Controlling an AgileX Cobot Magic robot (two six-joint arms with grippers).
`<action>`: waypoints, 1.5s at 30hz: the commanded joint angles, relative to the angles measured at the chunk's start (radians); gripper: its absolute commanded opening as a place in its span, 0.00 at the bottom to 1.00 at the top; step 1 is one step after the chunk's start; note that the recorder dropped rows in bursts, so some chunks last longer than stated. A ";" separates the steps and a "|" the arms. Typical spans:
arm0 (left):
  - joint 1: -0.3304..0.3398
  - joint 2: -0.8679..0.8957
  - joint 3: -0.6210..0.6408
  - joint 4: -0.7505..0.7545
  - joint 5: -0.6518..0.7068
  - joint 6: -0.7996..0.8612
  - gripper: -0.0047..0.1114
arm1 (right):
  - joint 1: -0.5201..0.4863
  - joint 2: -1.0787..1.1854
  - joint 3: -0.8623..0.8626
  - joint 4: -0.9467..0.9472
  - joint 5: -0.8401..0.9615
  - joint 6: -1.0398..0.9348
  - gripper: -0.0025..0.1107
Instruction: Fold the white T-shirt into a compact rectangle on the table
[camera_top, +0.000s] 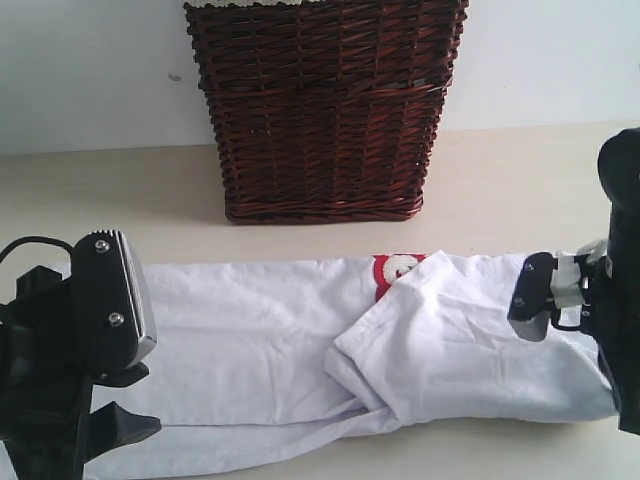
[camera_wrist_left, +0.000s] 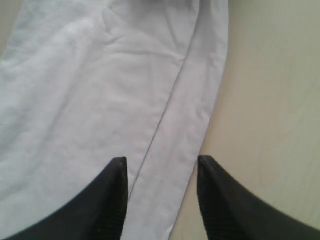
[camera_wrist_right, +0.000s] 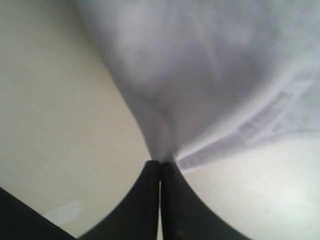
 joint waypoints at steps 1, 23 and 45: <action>-0.008 -0.006 -0.003 -0.011 -0.008 -0.003 0.42 | -0.004 -0.013 0.012 -0.202 -0.089 0.219 0.06; -0.008 -0.082 -0.096 -0.013 0.175 -0.102 0.36 | -0.004 -0.088 0.010 0.382 -0.350 0.009 0.17; -0.006 -0.841 0.121 -0.018 -0.219 -0.575 0.04 | -0.004 0.023 0.012 0.264 -0.296 0.089 0.02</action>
